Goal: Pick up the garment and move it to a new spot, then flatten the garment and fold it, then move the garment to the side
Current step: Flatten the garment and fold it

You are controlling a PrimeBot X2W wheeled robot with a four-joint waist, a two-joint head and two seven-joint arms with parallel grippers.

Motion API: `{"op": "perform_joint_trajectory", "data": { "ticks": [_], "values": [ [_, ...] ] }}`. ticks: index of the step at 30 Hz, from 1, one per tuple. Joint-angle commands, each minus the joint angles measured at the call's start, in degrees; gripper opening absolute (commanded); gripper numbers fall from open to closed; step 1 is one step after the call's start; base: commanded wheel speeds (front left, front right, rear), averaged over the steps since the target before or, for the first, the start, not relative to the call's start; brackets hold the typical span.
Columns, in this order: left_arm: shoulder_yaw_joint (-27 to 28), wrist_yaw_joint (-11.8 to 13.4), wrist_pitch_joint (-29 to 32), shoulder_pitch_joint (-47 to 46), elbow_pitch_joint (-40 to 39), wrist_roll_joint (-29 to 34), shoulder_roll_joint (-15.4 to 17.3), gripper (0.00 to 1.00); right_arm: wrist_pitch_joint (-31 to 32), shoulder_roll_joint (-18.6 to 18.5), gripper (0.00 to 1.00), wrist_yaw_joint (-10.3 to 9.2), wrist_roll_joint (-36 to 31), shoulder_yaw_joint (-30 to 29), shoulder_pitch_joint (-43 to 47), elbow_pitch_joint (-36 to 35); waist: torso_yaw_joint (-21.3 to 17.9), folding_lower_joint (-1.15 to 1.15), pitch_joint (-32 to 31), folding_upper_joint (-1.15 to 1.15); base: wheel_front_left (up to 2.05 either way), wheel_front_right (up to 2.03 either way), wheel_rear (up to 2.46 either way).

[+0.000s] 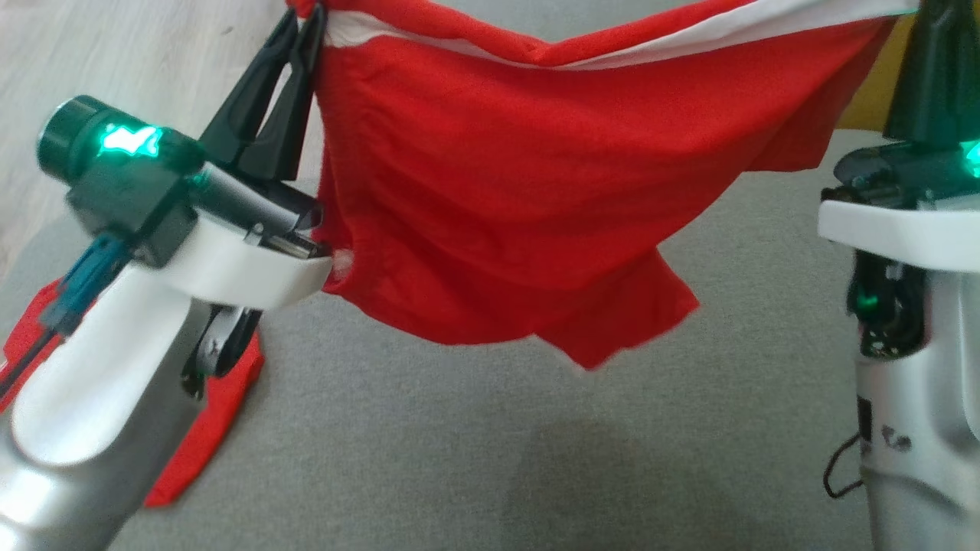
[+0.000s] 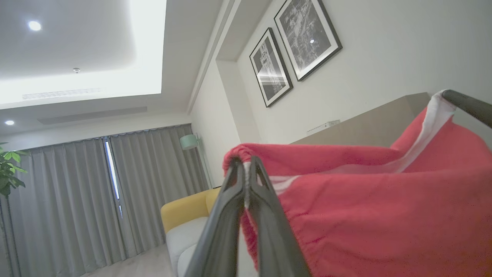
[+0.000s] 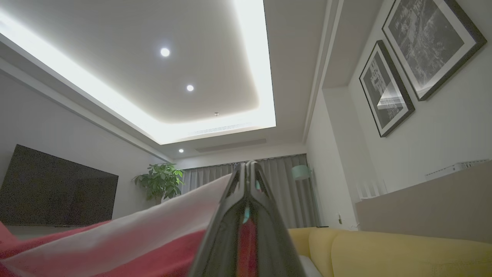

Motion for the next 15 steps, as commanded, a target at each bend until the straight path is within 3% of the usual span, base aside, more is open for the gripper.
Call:
{"op": "perform_joint_trajectory", "data": {
  "ticks": [1,10,15],
  "values": [
    [3.80,0.67,0.46,-1.45,-2.49,-0.67,2.62,0.00,0.70,-0.41,0.00,0.42,-0.53,0.91,-0.32,-2.60,-0.38,0.00,-0.39,0.00,0.00,0.00,0.00],
    [6.21,5.28,4.99,5.34,-15.58,-3.58,6.37,0.00,6.35,-0.28,0.00,0.42,-2.62,-0.95,6.32,-12.78,-1.84,0.00,-0.48,0.00,0.00,0.00,0.00],
    [6.22,5.06,6.11,4.76,-15.48,-4.47,6.46,0.00,9.48,0.14,0.00,0.42,-4.00,-1.95,5.90,-13.50,-2.39,0.00,1.10,0.00,0.00,0.00,0.00]
  ]
}}
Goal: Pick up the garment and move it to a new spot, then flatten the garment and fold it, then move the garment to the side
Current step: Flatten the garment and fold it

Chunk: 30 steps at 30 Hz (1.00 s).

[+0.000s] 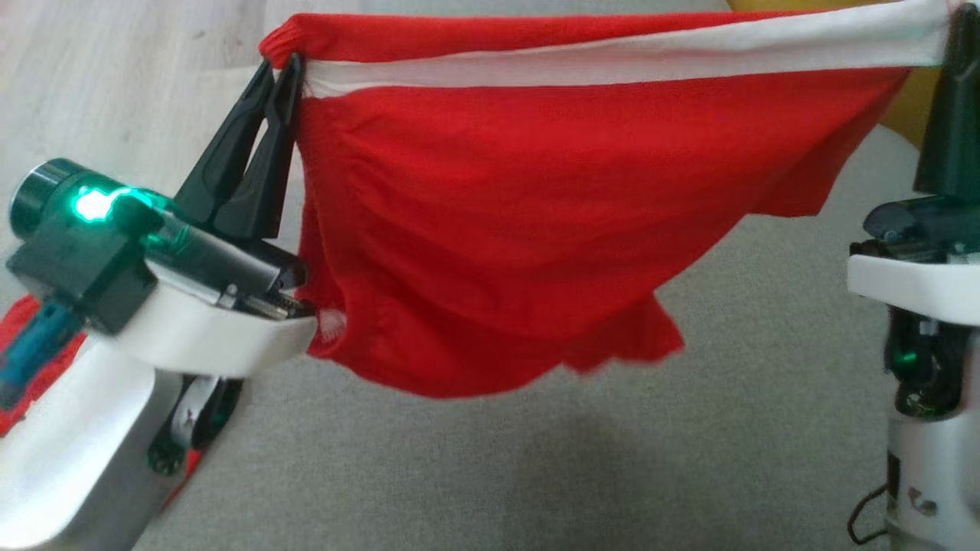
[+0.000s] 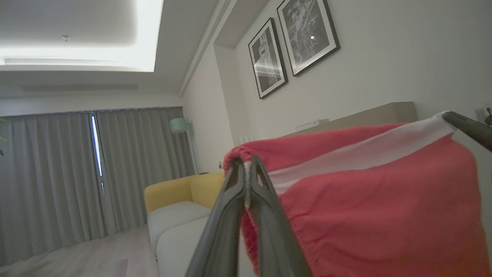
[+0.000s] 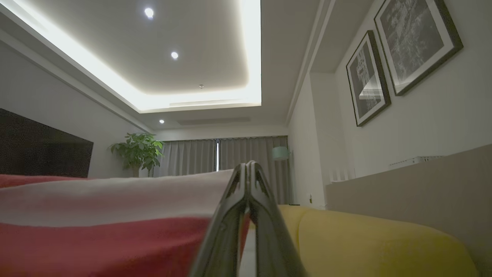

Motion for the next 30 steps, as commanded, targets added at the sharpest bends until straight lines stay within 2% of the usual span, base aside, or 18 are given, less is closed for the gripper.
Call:
{"op": "perform_joint_trajectory", "data": {
  "ticks": [1,4,7,8,15,21,25,30],
  "values": [
    [3.21,-0.51,0.42,-4.52,0.35,-1.68,1.17,0.00,1.25,0.17,0.00,0.42,-0.57,1.11,-3.31,-0.38,-0.28,0.01,1.29,0.00,0.00,0.00,0.00],
    [2.65,-2.88,0.43,-7.48,5.09,-2.29,0.47,0.00,1.92,-0.57,0.00,0.42,-0.66,2.12,-6.80,3.81,-0.87,0.01,3.56,0.00,0.00,0.00,0.00],
    [2.17,-5.99,0.75,-12.55,11.44,-2.72,-0.47,0.00,2.19,-1.46,0.00,0.42,0.43,3.15,-12.85,10.96,-1.75,0.01,7.83,0.00,0.00,0.00,0.00],
    [2.17,-5.99,0.75,-12.55,11.44,-2.72,-0.47,0.00,2.19,-1.46,0.00,0.42,0.43,3.15,-12.85,10.96,-1.75,0.01,7.83,0.00,0.00,0.00,0.00],
    [2.47,-13.36,-1.76,-31.37,31.73,-1.70,-4.88,0.00,-1.88,-2.72,0.00,0.42,2.49,4.41,-35.19,31.35,-2.75,0.01,19.10,0.00,0.00,0.00,0.00],
    [3.18,-15.81,-8.93,-45.97,46.78,0.37,-9.74,0.00,-7.99,-3.79,0.00,0.42,0.05,3.98,-50.97,45.51,-2.88,0.01,24.72,0.00,0.00,0.00,0.00],
    [1.94,-17.27,-11.86,-48.86,53.18,0.72,-12.35,0.00,-8.91,-4.19,0.00,0.42,-1.60,3.84,-53.23,51.87,-2.75,0.01,26.43,0.00,0.00,0.00,0.00],
    [0.04,-18.25,-13.25,-44.34,57.23,-0.60,-15.01,0.00,-9.07,-5.72,0.00,0.42,-0.62,7.44,-49.06,58.97,-1.82,0.01,26.92,0.00,0.00,0.00,0.00]
  ]
}}
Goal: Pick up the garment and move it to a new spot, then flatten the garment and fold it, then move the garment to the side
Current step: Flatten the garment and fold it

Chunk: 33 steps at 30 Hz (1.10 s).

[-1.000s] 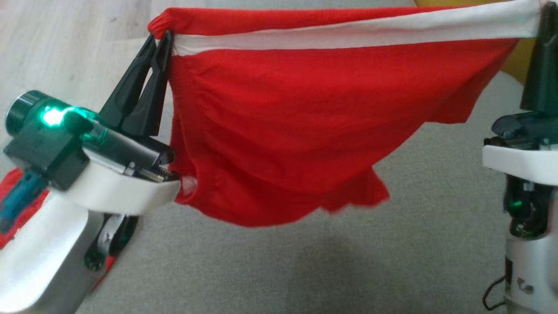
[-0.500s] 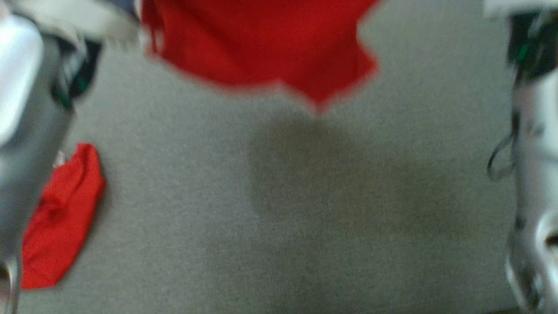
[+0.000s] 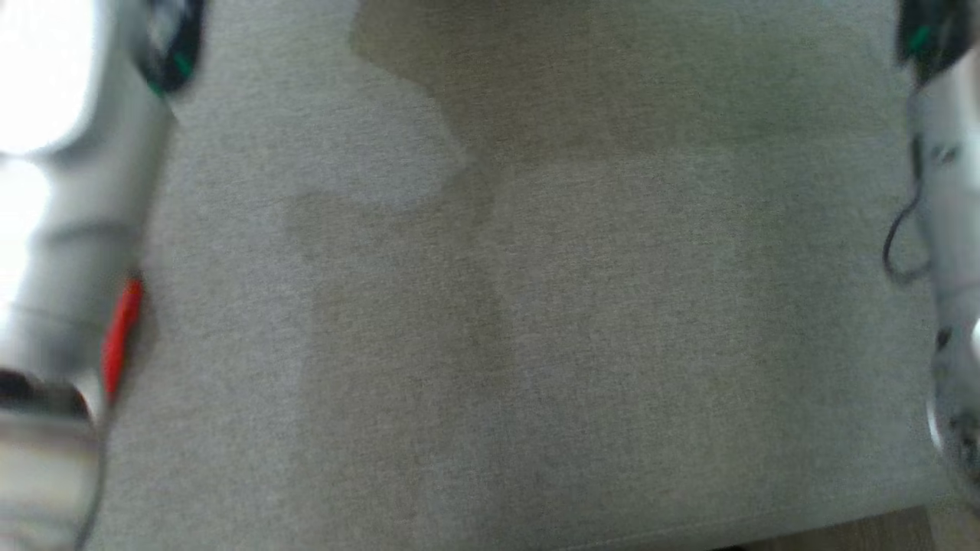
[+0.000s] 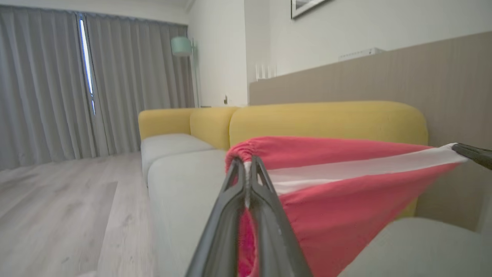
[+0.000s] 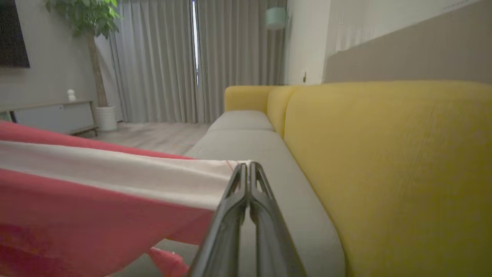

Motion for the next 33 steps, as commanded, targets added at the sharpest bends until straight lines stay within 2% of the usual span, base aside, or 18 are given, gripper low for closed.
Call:
{"op": "perform_joint_trajectory", "data": {
  "ticks": [1,5,8,17,18,24,33],
  "values": [
    [0.24,-0.15,-0.55,1.69,-0.62,-0.51,1.71,0.00,-0.11,-0.67,0.00,0.37,1.51,2.26,2.07,1.24,0.66,-0.02,-0.51,0.00,0.00,0.00,0.00],
    [-3.00,-0.31,-0.67,9.75,-1.59,-1.54,1.27,0.00,3.20,-3.28,0.00,0.37,5.27,9.52,7.01,5.79,1.49,-0.02,-2.18,0.00,0.00,0.00,0.00],
    [-6.19,-0.33,-0.69,16.45,-3.79,-3.09,2.08,0.00,6.58,-5.49,0.00,0.37,9.88,15.57,10.99,6.38,1.90,-0.02,-4.08,0.00,0.00,0.00,0.00],
    [-14.25,-0.34,-0.70,30.55,-10.23,-4.61,6.25,0.00,16.04,-14.19,0.00,0.37,24.61,29.53,21.79,-0.84,2.30,-0.02,-9.03,0.00,0.00,0.00,0.00],
    [-15.27,-0.34,-0.70,32.50,-11.38,-3.98,6.89,0.00,17.48,-16.02,0.00,0.37,27.00,31.41,23.82,-2.63,2.30,-0.02,-10.19,0.00,0.00,0.00,0.00],
    [-15.48,-0.07,-0.70,37.39,-13.92,-3.74,7.05,0.00,20.44,-19.78,0.00,0.37,31.86,34.45,28.51,-6.43,2.19,-0.02,-13.50,0.00,0.00,0.00,0.00],
    [-15.84,2.71,-0.71,47.53,-20.48,-3.97,7.31,0.00,24.96,-24.92,0.00,0.37,38.27,36.42,37.34,-13.08,1.57,-0.02,-20.56,0.00,0.00,0.00,0.00]
  ]
}}
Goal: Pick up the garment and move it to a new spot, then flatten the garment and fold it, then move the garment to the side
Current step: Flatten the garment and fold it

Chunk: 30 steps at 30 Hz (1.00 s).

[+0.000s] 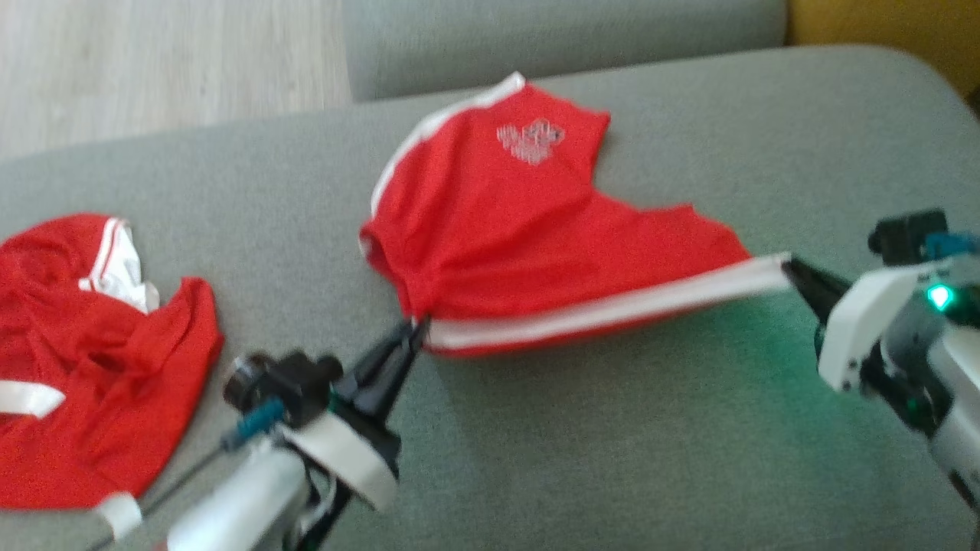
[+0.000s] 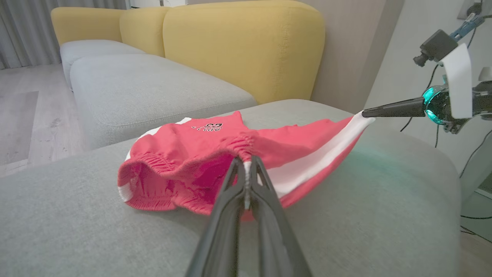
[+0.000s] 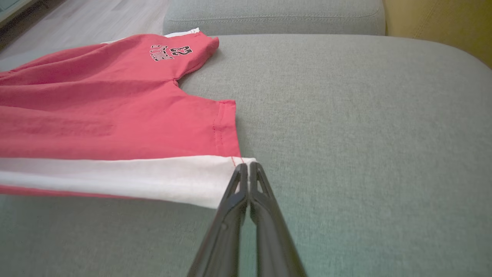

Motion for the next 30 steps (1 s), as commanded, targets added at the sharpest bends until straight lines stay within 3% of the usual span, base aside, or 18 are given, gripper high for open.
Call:
{"op": "perform_joint_trajectory", "data": {
  "ticks": [1,8,13,21,30],
  "values": [
    [1.73,0.49,-0.54,-1.08,-1.97,0.02,1.77,0.00,0.09,-2.08,0.00,0.37,0.42,0.15,0.67,-1.72,-0.34,0.01,-2.02,0.00,0.00,0.00,0.00],
    [0.13,4.20,0.50,6.19,-10.90,-0.63,3.07,0.00,2.45,-6.63,0.00,0.37,2.93,-2.89,8.88,-8.38,-0.06,0.01,-4.79,0.00,0.00,0.00,0.00],
    [0.23,6.66,1.47,7.96,-15.33,-0.49,4.36,0.00,2.13,-7.74,0.00,0.37,1.61,-7.33,12.20,-11.87,0.33,0.01,-4.87,0.00,0.00,0.00,0.00],
    [1.81,8.40,2.17,6.11,-16.61,-0.67,4.64,0.00,1.54,-4.93,0.00,0.37,-5.12,-13.29,10.23,-15.61,1.61,0.01,-2.29,0.00,0.00,0.00,0.00],
    [3.28,7.20,2.67,-0.58,-13.74,-0.46,2.93,0.00,3.33,-1.54,0.00,0.37,-13.18,-16.52,0.80,-17.11,5.96,0.01,4.72,0.00,0.00,0.00,0.00]
  ]
}}
